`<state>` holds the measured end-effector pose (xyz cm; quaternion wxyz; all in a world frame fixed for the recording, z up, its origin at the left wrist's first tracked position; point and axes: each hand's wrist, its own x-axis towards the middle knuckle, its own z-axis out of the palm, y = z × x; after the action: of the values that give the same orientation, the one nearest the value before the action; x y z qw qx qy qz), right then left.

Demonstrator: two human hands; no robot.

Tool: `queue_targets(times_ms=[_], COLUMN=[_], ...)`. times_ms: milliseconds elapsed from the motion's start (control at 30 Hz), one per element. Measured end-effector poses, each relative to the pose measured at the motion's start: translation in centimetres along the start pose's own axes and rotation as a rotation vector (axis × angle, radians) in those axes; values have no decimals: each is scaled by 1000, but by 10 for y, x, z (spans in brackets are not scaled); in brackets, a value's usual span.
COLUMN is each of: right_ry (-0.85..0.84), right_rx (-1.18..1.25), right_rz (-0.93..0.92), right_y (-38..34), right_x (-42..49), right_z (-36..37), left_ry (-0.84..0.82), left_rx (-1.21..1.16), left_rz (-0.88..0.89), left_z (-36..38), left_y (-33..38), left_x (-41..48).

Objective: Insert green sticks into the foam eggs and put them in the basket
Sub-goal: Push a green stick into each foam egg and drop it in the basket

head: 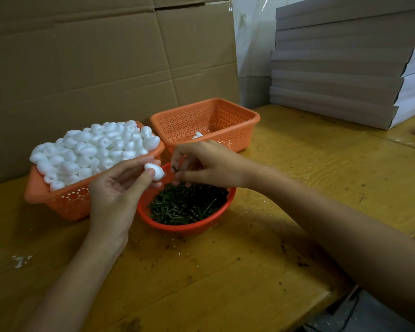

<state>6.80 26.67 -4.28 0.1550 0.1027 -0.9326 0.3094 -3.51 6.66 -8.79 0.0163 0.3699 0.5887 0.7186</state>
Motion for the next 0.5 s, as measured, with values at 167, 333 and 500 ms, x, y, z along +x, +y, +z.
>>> queue_targets(times_ms=[167,333,500], right_ry=[1,30,49], right_rx=[-19,-73,-110], right_rz=[-7,-14,-17], right_y=[0,1,2], right_x=[0,1,1], right_z=[2,1,-1], left_ry=[-2,16,25], left_rx=[-3,-17,-29], left_rz=[-3,-14,-10], left_z=[-1,0,0], left_y=[2,4,3], left_x=[-1,-1,-1])
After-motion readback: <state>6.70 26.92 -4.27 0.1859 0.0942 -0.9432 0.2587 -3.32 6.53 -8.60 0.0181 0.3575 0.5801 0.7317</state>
